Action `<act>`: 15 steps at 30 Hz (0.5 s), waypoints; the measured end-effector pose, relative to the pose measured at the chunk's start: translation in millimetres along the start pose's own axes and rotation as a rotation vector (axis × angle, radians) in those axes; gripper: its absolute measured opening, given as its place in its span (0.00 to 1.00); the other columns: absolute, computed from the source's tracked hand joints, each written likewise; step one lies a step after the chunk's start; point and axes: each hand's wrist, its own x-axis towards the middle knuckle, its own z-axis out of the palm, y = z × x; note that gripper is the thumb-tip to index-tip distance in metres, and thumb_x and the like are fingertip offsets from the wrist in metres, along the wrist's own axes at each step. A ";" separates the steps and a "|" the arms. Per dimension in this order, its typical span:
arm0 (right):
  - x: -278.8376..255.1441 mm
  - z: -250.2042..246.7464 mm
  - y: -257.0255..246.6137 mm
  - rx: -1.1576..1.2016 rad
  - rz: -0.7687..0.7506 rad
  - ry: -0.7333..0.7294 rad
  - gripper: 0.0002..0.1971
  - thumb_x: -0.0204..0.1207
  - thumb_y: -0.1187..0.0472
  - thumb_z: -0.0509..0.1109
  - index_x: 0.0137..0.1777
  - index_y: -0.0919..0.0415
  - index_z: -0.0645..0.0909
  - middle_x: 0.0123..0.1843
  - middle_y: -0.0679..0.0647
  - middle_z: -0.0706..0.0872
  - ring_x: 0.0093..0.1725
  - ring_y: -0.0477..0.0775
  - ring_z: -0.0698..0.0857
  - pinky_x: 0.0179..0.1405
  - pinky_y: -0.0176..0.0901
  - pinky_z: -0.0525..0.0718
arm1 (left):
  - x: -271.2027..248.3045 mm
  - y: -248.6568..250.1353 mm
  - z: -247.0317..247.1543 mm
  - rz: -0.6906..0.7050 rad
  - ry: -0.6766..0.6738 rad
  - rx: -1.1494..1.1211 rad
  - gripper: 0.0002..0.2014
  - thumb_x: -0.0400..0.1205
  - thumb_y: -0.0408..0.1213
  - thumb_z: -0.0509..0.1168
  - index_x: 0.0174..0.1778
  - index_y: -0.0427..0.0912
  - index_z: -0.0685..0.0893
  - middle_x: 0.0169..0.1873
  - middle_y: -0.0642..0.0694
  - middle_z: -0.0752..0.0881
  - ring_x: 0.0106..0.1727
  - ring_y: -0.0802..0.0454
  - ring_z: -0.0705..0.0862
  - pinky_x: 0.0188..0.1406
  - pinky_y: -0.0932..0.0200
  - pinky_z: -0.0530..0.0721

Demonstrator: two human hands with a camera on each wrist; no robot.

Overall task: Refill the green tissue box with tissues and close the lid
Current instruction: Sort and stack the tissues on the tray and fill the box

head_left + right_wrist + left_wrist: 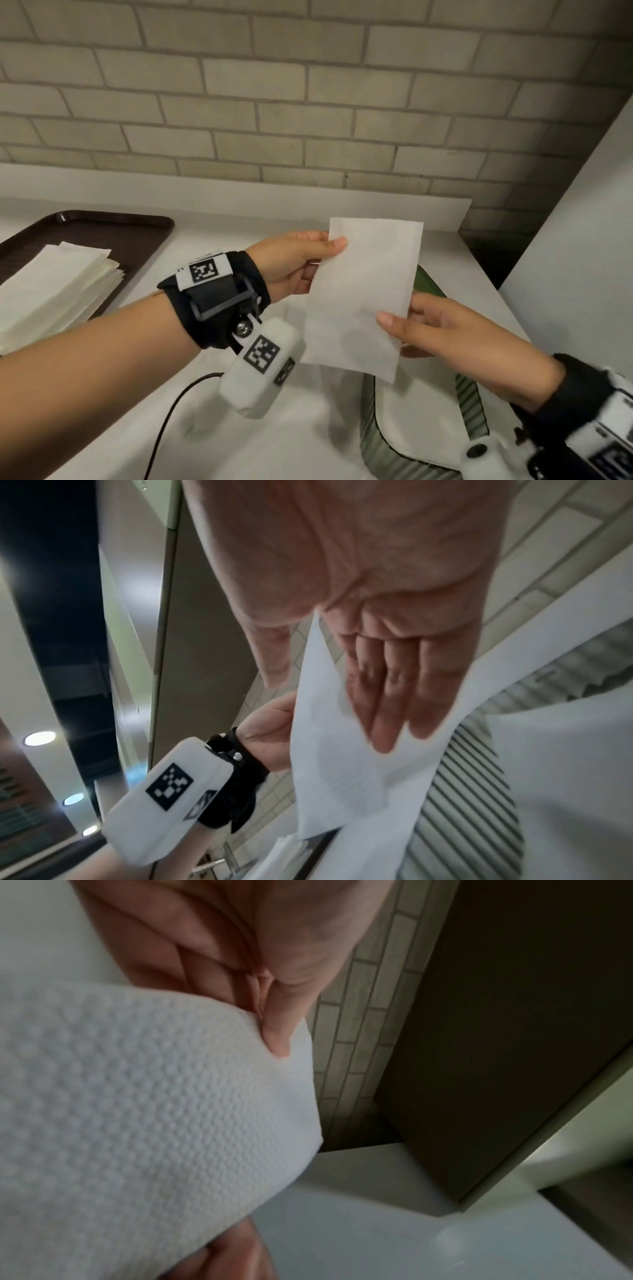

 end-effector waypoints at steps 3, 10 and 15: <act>-2.3 -3.9 -3.0 0.159 -0.031 0.043 0.17 0.70 0.51 0.69 0.57 0.56 0.86 0.54 0.49 0.91 0.53 0.50 0.90 0.55 0.43 0.86 | 2.7 2.1 12.6 -0.009 -0.007 -0.047 0.10 0.82 0.41 0.62 0.55 0.43 0.82 0.42 0.49 0.89 0.36 0.58 0.88 0.39 0.64 0.88; -11.1 -34.4 12.2 0.195 0.065 0.107 0.15 0.75 0.63 0.67 0.61 0.61 0.82 0.55 0.56 0.91 0.53 0.57 0.90 0.46 0.44 0.90 | 1.1 -9.1 0.6 -0.087 0.130 0.069 0.20 0.79 0.57 0.61 0.59 0.48 0.79 0.49 0.51 0.91 0.46 0.56 0.89 0.41 0.62 0.83; -21.5 -38.8 37.3 0.198 0.254 0.167 0.14 0.76 0.68 0.67 0.62 0.63 0.78 0.53 0.55 0.91 0.53 0.56 0.90 0.52 0.51 0.89 | -1.3 -28.2 -59.1 -0.196 0.280 0.295 0.06 0.83 0.39 0.64 0.55 0.47 0.81 0.42 0.53 0.92 0.36 0.60 0.87 0.35 0.64 0.79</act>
